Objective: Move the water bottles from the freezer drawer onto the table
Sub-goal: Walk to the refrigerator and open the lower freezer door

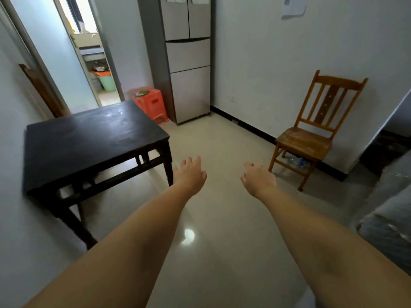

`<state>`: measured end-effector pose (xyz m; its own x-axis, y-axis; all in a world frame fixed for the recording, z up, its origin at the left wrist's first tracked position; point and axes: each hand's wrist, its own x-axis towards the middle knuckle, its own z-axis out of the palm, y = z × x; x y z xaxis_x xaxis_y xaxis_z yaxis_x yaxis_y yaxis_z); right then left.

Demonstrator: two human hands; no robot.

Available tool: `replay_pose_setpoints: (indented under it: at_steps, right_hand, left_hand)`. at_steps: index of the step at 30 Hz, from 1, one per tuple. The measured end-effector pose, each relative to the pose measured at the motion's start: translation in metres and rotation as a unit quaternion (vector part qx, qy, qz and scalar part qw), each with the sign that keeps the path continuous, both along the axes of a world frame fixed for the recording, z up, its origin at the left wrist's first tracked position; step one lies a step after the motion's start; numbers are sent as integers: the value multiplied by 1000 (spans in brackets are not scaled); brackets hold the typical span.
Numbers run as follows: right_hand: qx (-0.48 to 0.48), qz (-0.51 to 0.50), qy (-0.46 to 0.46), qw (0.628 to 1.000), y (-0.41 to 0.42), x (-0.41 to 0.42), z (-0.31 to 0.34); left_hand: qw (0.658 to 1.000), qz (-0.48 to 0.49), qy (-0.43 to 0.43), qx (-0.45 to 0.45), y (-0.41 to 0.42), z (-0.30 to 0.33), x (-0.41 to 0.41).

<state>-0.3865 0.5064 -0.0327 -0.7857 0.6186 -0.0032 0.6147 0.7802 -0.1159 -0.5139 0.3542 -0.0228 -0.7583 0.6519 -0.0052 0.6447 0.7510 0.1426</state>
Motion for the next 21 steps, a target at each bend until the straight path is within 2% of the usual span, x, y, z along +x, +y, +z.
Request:
replay_pose_setpoints:
  at_steps: [7, 12, 21]
  right_hand:
    - [-13, 18, -2, 1000, 125, -129, 12]
    - [-24, 34, 2, 999, 169, -195, 2]
    - [-16, -17, 25, 999, 307, -369, 21]
  left_hand:
    - [1000, 6, -6, 26, 117, 15, -116]
    - [1000, 15, -2, 23, 159, 4, -183]
    - [999, -14, 13, 41, 300, 19, -373]
